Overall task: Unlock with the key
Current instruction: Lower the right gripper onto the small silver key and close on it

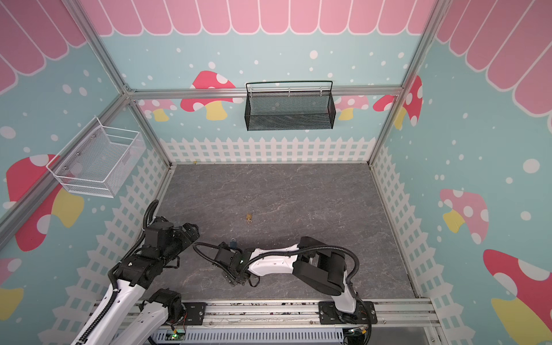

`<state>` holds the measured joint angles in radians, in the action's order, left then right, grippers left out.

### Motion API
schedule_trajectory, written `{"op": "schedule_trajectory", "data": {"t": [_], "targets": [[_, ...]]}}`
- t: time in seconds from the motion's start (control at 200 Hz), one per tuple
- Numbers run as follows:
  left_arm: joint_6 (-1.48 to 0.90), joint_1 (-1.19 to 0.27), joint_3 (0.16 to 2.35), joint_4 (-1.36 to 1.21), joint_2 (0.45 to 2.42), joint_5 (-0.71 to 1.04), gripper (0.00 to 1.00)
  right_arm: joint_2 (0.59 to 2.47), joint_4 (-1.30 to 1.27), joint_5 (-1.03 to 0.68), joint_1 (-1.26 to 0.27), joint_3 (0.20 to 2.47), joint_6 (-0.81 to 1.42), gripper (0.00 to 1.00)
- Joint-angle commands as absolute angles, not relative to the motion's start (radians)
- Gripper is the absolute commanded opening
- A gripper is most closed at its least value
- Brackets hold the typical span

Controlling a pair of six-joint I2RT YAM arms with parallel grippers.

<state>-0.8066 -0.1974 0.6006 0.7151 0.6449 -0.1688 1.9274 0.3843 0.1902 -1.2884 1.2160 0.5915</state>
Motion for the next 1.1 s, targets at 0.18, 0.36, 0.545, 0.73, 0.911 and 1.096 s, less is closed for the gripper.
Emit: {"op": "schedule_trajectory", "data": {"t": [0.18, 0.36, 0.545, 0.73, 0.911, 1.096], "targets": [[-0.853, -0.191, 0.59, 0.692, 0.65, -0.155, 0.99, 1.806, 0.446, 0.188, -1.246, 1.163, 0.542, 0.76], [-0.851, -0.191, 0.589, 0.69, 0.637, -0.166, 0.99, 1.797, 0.383, 0.15, -1.272, 1.167, 0.503, 0.75], [-0.853, -0.191, 0.592, 0.698, 0.626, -0.17, 0.99, 1.85, 0.374, 0.12, -1.273, 1.215, 0.537, 0.7], [-0.844, -0.19, 0.596, 0.713, 0.62, -0.182, 0.99, 1.891, 0.365, 0.107, -1.277, 1.245, 0.564, 0.64], [-0.842, -0.19, 0.593, 0.722, 0.598, -0.198, 0.98, 1.951, 0.368, 0.107, -1.288, 1.274, 0.575, 0.57], [-0.844, -0.19, 0.586, 0.727, 0.586, -0.209, 0.99, 1.973, 0.376, 0.116, -1.294, 1.279, 0.587, 0.52]]}}
